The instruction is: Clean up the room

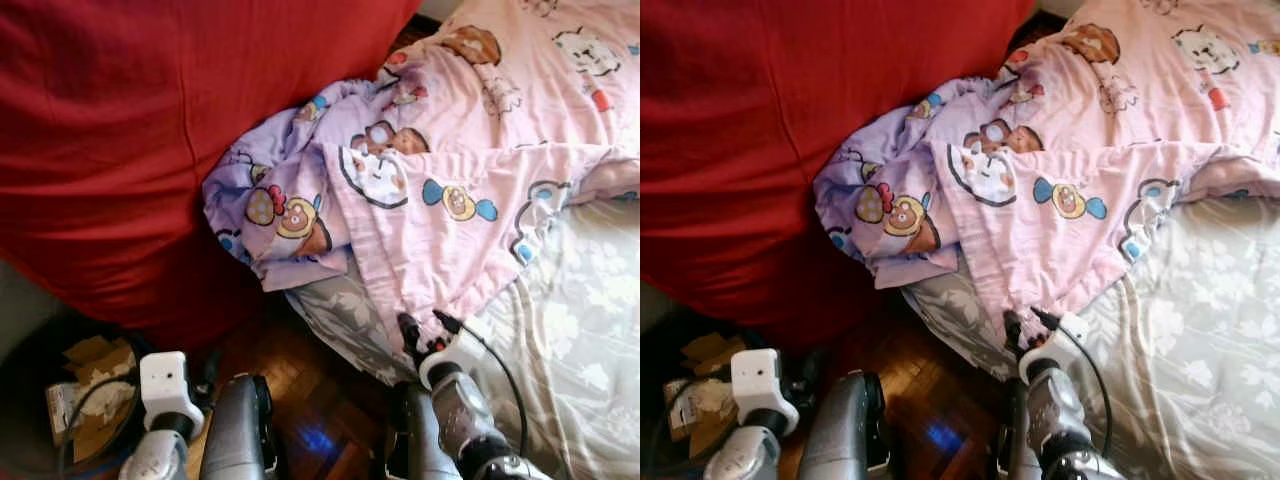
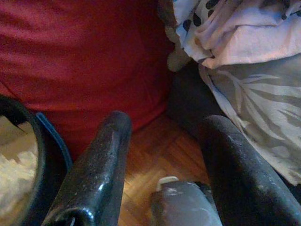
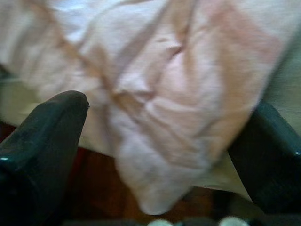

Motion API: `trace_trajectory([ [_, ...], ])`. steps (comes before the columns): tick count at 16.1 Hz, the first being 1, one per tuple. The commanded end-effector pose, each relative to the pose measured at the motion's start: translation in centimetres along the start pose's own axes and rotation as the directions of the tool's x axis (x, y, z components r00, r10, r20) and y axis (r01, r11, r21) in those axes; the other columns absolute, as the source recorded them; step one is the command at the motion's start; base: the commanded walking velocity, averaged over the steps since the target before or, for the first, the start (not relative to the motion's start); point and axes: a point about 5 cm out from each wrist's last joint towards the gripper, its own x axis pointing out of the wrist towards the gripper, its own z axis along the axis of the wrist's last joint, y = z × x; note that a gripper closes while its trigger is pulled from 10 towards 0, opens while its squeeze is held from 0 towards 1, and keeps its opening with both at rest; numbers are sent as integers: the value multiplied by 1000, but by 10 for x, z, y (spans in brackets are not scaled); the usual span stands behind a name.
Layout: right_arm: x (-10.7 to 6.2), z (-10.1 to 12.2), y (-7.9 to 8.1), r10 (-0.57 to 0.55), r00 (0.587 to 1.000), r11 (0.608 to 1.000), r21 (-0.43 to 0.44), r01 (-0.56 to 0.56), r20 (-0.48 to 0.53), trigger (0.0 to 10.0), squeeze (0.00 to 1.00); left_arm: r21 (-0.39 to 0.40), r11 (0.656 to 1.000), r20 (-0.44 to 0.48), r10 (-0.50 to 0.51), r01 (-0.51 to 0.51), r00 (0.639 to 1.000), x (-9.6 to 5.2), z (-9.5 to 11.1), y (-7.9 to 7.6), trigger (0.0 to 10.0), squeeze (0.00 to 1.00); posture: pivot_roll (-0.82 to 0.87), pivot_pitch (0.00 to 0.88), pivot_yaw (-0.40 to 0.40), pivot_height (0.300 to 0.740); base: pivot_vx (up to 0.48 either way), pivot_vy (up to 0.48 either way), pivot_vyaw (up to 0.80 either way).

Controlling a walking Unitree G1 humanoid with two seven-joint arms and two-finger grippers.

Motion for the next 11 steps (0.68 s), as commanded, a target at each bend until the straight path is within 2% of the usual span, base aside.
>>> trace_trajectory([
  [1, -4, -22, 5, 32, 996, 999, 40, -29, -88, 10000, 0, 9, 1000, -30, 9, -8, 1000, -6, -8, 2, 10000, 0, 134, 250, -5, 594, 0, 0, 0],
  [4, -3, -22, 10, 59, 993, 998, -28, -62, -99, 10000, 0, 8, 1000, -29, 10, -10, 1000, -6, -8, 3, 10000, 0, 132, 247, -5, 594, 0, 0, 0],
  [5, -3, -22, 8, 48, 994, 998, -27, -50, -96, 8980, 0, 8, 1000, -30, 9, -8, 1000, -6, -9, 2, 10000, 0, 132, 247, -5, 594, 0, 0, 0],
  [6, -3, -21, 7, 43, 994, 999, -23, -46, -96, 3686, 0, 9, 1000, -30, 8, -8, 1000, -5, -9, 2, 10000, 0, 132, 247, -6, 594, 0, 0, 0],
  [7, -3, -21, 6, 43, 994, 999, -23, -45, -96, 0, 0, 10, 1000, -30, 9, -9, 1000, -5, -9, 2, 10000, 0, 132, 247, -6, 594, 0, 0, 0],
  [11, -4, -20, 3, 34, 995, 999, -38, -38, -96, 0, 0, 9, 1000, -30, 11, -11, 999, -3, -9, 2, 10000, 0, 131, 240, -7, 594, 0, 0, 0],
])
